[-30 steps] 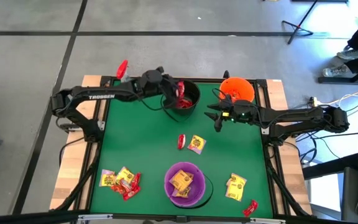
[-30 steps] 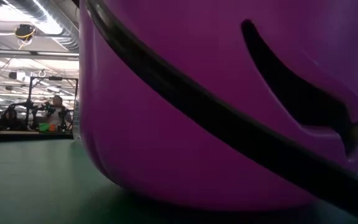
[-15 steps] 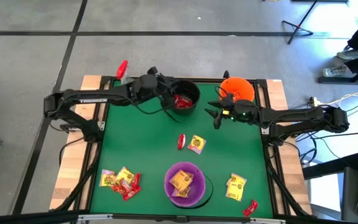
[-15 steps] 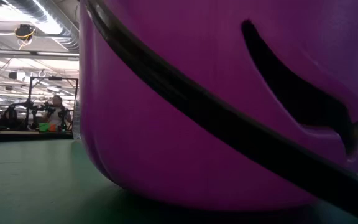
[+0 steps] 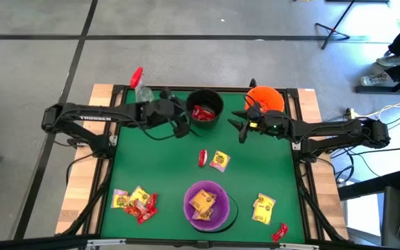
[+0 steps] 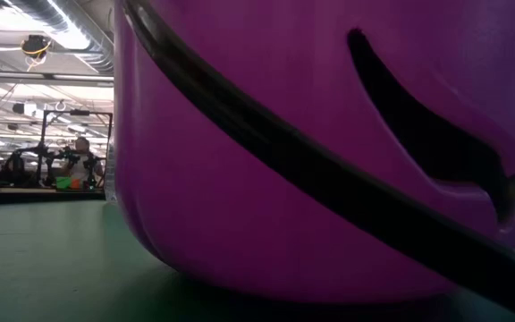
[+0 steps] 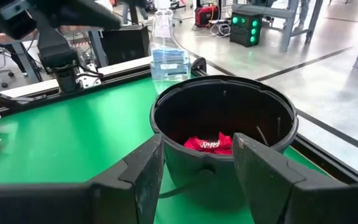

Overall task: Organize candy in baskets
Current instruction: Put the red candy pack into the black bucket

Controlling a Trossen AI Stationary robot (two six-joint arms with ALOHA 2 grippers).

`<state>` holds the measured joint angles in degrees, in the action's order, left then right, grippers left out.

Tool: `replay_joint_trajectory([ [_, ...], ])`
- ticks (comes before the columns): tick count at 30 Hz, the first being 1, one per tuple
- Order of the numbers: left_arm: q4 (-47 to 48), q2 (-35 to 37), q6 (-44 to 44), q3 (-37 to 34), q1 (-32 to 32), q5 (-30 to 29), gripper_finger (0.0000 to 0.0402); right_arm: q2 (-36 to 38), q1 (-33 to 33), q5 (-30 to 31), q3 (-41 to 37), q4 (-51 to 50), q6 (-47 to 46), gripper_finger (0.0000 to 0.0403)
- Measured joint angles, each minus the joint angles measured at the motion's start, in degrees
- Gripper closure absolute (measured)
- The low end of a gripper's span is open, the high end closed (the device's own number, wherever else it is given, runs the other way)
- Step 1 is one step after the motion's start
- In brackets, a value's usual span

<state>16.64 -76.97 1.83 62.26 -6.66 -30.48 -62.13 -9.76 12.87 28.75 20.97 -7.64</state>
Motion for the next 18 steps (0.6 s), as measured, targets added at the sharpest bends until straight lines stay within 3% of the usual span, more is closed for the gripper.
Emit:
replay_joint_trajectory([
  [9,3.33,-0.02,-2.82,0.0,4.5,0.02,0.0209,0.0,0.01,-4.95,0.0,-0.16,0.27,0.0214],
  [18,3.3,-0.02,-2.8,0.0,5.75,0.07,0.0209,0.0,0.0,-4.35,0.0,1.16,0.27,0.0214],
])
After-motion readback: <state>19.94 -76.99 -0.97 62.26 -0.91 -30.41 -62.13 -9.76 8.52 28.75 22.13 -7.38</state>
